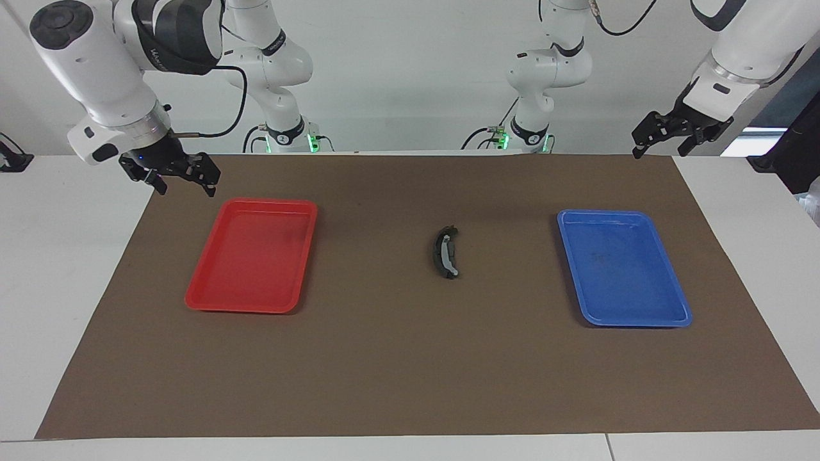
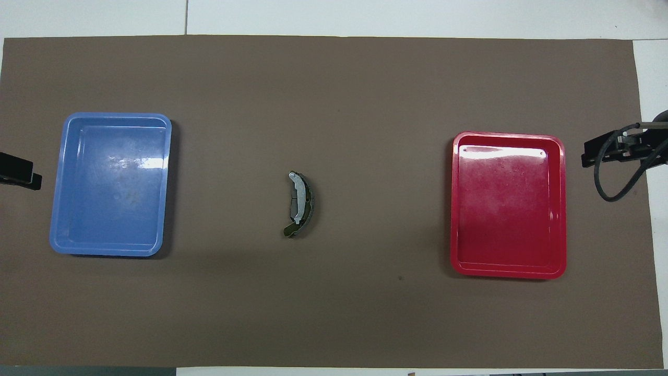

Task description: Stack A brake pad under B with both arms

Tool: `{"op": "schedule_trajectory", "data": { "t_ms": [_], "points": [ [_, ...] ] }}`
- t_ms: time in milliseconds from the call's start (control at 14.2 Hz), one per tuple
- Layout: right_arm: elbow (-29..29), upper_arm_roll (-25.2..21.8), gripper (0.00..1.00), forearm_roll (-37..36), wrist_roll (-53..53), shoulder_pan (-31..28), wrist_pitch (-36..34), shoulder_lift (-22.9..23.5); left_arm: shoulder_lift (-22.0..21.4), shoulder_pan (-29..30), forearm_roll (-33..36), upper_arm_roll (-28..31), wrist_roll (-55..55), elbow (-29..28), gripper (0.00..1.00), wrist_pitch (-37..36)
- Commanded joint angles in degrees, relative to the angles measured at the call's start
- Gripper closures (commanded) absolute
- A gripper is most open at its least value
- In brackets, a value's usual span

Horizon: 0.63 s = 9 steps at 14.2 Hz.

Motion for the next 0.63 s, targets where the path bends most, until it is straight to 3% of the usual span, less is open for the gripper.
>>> {"op": "schedule_trajectory", "data": {
  "t_ms": [0,561],
  "points": [
    [-0.43,0.92,0.00,0.06,-1.19,-2.67,0.43,-0.84,-1.34,0.64,0.45,-0.55,-0.69,-1.67,0.01,0.78],
    [1.06,1.10,0.00,0.41,-1.27,-4.43,-0.36,-1.02,-1.34,0.64,0.45,-0.55,-0.69,-1.67,0.01,0.78]
  ]
}}
